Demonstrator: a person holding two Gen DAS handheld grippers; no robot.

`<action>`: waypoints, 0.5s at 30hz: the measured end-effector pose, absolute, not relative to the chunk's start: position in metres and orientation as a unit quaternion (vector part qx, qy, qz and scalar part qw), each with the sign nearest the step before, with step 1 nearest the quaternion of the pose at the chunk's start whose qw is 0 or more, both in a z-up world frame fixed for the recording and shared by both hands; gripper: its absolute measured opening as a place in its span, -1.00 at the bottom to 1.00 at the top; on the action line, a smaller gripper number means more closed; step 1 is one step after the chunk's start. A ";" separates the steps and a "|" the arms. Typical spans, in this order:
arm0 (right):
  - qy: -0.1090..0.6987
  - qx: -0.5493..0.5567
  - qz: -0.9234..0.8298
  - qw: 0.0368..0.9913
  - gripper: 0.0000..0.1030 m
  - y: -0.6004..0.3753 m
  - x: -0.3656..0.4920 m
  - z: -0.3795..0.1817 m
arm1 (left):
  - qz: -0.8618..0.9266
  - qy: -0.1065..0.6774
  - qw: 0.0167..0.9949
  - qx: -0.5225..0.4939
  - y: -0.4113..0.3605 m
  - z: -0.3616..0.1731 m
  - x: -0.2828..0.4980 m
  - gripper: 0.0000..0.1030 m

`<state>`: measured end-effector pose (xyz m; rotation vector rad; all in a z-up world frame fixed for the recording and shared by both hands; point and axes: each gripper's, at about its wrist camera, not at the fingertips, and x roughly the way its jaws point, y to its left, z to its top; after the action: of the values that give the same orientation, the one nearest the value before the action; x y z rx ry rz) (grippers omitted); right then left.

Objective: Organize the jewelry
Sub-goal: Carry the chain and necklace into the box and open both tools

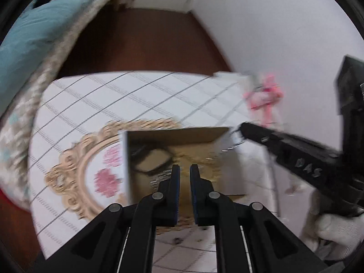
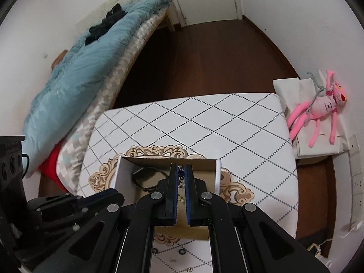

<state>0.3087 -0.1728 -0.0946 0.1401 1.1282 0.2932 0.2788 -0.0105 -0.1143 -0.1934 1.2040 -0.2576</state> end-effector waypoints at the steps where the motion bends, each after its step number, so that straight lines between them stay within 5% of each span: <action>1: 0.537 0.059 0.134 0.831 -0.89 -0.170 0.314 -0.100 | -0.102 0.572 0.810 -0.084 -0.008 -0.119 0.282 -0.80; 3: 0.551 0.032 0.125 0.825 -0.88 -0.163 0.322 -0.110 | -0.072 0.579 0.809 -0.071 -0.003 -0.126 0.286 -0.53; 5: 0.565 0.021 0.117 0.816 -0.87 -0.159 0.327 -0.119 | -0.055 0.567 0.819 -0.066 0.003 -0.127 0.286 0.10; 7: 0.567 0.005 0.105 0.817 -0.73 -0.158 0.327 -0.122 | -0.038 0.553 0.831 -0.045 0.007 -0.124 0.284 0.22; 9: 0.563 -0.002 0.098 0.821 -0.11 -0.159 0.326 -0.122 | -0.026 0.547 0.836 -0.026 0.008 -0.123 0.283 0.39; 11: 0.559 -0.008 0.088 0.825 0.13 -0.161 0.322 -0.121 | -0.013 0.540 0.842 -0.016 0.011 -0.124 0.283 0.67; 14: 0.551 -0.027 0.066 0.831 0.21 -0.165 0.311 -0.120 | -0.005 0.531 0.847 -0.012 0.014 -0.126 0.279 1.00; 15: 0.550 -0.031 0.059 0.832 0.46 -0.165 0.307 -0.119 | -0.004 0.530 0.848 -0.013 0.016 -0.127 0.277 1.00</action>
<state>0.3074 -0.1654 -0.1193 -0.0659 1.1659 0.1252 0.2769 0.0156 -0.1272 -0.0282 1.1170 -0.0078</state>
